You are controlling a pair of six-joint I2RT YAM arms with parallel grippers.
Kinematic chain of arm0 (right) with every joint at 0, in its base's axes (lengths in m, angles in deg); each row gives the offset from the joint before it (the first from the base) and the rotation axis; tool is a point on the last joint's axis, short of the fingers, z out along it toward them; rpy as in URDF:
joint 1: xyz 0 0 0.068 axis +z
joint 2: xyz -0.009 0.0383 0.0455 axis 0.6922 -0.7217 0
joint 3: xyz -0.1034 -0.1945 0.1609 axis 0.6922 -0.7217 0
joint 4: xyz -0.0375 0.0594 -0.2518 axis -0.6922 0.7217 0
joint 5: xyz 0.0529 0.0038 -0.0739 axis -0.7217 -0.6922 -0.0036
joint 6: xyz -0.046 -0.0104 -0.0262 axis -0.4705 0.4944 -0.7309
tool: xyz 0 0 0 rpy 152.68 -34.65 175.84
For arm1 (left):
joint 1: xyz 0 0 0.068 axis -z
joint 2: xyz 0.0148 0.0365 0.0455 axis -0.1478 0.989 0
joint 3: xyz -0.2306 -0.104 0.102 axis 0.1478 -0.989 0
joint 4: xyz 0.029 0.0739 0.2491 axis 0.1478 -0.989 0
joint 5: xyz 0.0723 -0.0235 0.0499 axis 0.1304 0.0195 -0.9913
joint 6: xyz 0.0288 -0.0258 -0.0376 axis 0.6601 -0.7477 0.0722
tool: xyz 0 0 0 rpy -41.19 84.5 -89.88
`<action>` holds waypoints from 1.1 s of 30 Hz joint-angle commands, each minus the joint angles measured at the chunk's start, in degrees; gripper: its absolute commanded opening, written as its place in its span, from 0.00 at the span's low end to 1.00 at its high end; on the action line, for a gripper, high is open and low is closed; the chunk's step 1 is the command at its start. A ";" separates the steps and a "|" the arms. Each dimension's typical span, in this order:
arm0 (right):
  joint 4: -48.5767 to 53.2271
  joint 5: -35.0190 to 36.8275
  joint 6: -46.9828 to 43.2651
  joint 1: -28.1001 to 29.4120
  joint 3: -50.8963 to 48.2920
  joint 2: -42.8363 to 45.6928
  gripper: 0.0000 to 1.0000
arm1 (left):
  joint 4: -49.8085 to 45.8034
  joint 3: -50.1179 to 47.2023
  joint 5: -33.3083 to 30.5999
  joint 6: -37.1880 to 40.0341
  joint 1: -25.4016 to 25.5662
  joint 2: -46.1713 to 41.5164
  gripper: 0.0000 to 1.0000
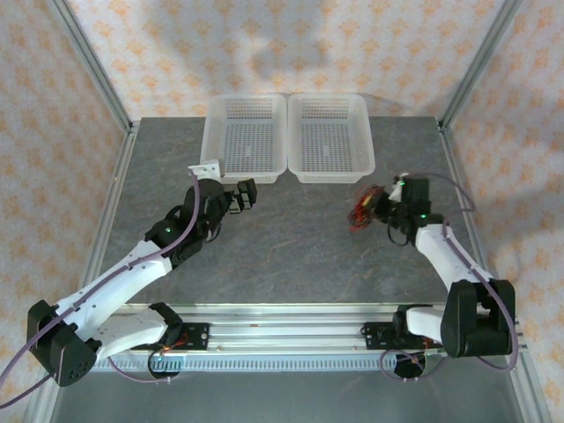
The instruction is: Untangle the cables
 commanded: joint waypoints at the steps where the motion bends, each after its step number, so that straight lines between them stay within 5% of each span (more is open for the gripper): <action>1: -7.55 -5.01 0.42 9.27 -2.30 0.18 0.00 | -3.27 2.75 0.53 -0.41 0.74 -0.03 0.99; 9: -27.85 -7.60 8.77 25.82 -3.08 -14.93 0.00 | -8.00 3.01 -1.02 -2.16 1.02 -0.72 0.99; 14: -25.03 -4.37 9.78 28.69 2.20 -22.99 0.06 | -13.24 3.94 -3.19 -3.93 1.09 0.04 0.99; 18: -14.99 3.15 9.28 28.69 5.69 -24.15 0.49 | -16.95 4.58 -3.14 -5.08 1.68 1.81 0.99; 20: -11.15 6.36 9.01 28.69 6.23 -22.32 0.95 | -18.08 4.39 -3.21 -6.02 2.58 2.91 0.99; 21: -9.60 7.62 8.88 28.69 6.33 -21.15 1.00 | -18.26 4.18 -3.31 -6.56 3.16 3.48 0.99; 33: 12.21 24.25 5.19 28.18 10.77 -6.93 0.98 | -6.68 2.46 6.44 -15.19 13.48 18.31 0.91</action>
